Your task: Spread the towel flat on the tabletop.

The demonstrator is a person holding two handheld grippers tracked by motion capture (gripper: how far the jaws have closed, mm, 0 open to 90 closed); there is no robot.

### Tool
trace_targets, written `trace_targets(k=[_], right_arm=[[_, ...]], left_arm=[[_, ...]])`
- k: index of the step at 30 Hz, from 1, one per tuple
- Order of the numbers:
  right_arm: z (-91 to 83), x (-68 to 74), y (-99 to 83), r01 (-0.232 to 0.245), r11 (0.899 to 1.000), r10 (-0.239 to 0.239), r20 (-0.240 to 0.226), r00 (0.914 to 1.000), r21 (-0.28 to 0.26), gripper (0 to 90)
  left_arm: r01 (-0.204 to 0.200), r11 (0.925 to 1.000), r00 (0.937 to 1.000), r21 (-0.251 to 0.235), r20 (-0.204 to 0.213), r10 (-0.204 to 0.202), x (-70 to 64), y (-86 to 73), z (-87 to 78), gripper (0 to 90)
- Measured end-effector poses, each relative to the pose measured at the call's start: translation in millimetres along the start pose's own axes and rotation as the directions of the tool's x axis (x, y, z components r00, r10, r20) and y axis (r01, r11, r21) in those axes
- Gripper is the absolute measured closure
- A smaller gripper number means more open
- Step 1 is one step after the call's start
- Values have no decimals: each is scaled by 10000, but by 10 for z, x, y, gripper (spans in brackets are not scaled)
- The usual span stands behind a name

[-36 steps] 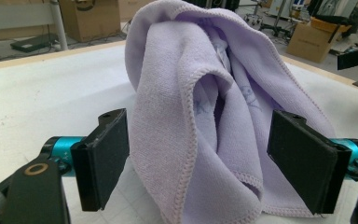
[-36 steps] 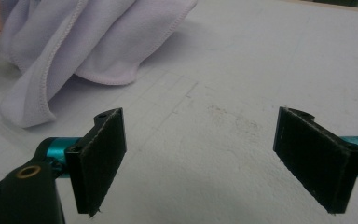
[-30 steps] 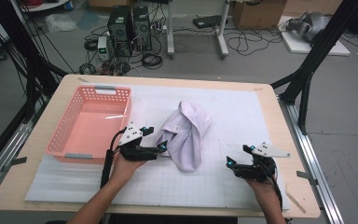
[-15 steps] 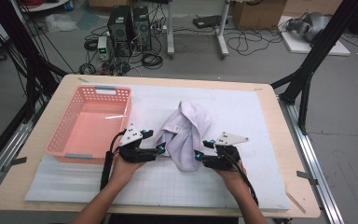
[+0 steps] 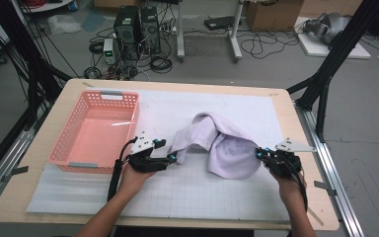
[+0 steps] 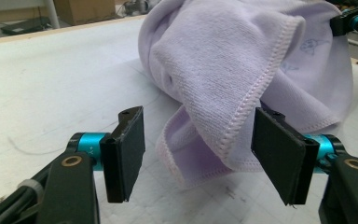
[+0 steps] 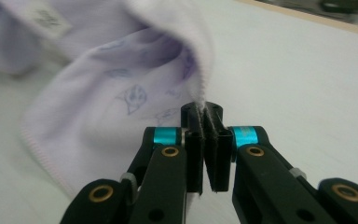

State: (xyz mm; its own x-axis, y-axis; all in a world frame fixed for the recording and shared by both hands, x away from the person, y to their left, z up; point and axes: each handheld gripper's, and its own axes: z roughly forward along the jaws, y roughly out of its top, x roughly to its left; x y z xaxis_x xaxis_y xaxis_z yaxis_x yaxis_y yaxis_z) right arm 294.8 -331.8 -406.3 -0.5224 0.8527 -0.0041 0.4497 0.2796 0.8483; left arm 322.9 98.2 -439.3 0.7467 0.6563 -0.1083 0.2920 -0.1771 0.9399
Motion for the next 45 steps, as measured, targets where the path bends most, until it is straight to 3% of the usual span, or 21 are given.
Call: trace_targets(k=[5, 8, 11, 13, 14, 16, 17, 21, 23, 25, 27, 28, 31, 34, 37, 39, 45], right_arm=[[-156, -139, -117, 190, 9967, -303, 1453, 9889, 784, 872], [-188, -175, -152, -9, 9943, -173, 1692, 9854, 1068, 861], [-203, -134, -127, -30, 9981, -66, 1547, 9879, 612, 690], [-209, -75, -70, 87, 9999, -108, 1582, 9874, 138, 603], [-206, -41, -37, 90, 9999, -78, 1573, 9875, -68, 572], [-168, 27, 27, 173, 9990, -124, 1164, 9931, -413, 560], [-124, 65, 53, 174, 9989, -140, 761, 9970, -441, 547], [184, 247, 78, 453, 9990, -456, -638, 9969, -60, 506], [375, 333, 50, 641, 9969, -583, -1175, 9914, 463, 473], [550, 419, 22, 973, 9885, -793, -1514, 9853, 1157, 465], [676, 500, -8, 1467, 9747, -1173, -1733, 9779, 1684, 512], [702, 521, -16, 1614, 9723, -1334, -1658, 9771, 1689, 554], [675, 507, -2, 1677, 9706, -1337, -1924, 9722, 1727, 781], [631, 505, -15, 1532, 9715, -1133, -2133, 9704, 1808, 844], [553, 524, -43, 1663, 9689, -1127, -2711, 9559, 1834, 850], [463, 560, -81, 1692, 9685, -983, -3439, 9338, 1826, 850], [161, 679, -236, 2419, 9534, -1327, -4696, 8729, 1802, 850]], left_arm=[[-98, 9999, 9994, 43, 319, 97, -73, 31, 56, 349], [-229, 9996, 9984, 189, 522, 218, -122, 49, 138, 349], [-387, 9985, 9980, 389, 512, 367, -170, 80, 238, 367], [-593, 9949, 9974, 817, 447, 557, -192, 83, 303, 479], [-782, 9918, 9962, 1013, 466, 738, -199, 77, 326, 580], [-1146, 9849, 9932, 1299, 336, 1111, -202, 71, 356, 747], [-1133, 9858, 9936, 1238, 178, 1119, -193, 75, 356, 801], [-588, 9964, 9974, 612, -372, 612, -92, 145, 283, 835], [-341, 9988, 9976, 343, -593, 361, -39, 207, 243, 838], [-80, 10000, 9966, 47, -817, 83, 13, 275, 210, 840], [152, 9997, 9950, -202, -985, -171, 73, 345, 193, 840], [198, 9994, 9942, -285, -1049, -227, 106, 383, 187, 840], [384, 9975, 9910, -598, -1259, -457, 190, 475, 181, 840], [378, 9970, 9885, -683, -1433, -473, 251, 540, 199, 842], [348, 9970, 9857, -690, -1621, -456, 299, 566, 219, 842], [430, 9965, 9838, -714, -1709, -547, 324, 566, 231, 842], [752, 9940, 9739, -794, -2081, -903, 441, 527, 244, 843]])
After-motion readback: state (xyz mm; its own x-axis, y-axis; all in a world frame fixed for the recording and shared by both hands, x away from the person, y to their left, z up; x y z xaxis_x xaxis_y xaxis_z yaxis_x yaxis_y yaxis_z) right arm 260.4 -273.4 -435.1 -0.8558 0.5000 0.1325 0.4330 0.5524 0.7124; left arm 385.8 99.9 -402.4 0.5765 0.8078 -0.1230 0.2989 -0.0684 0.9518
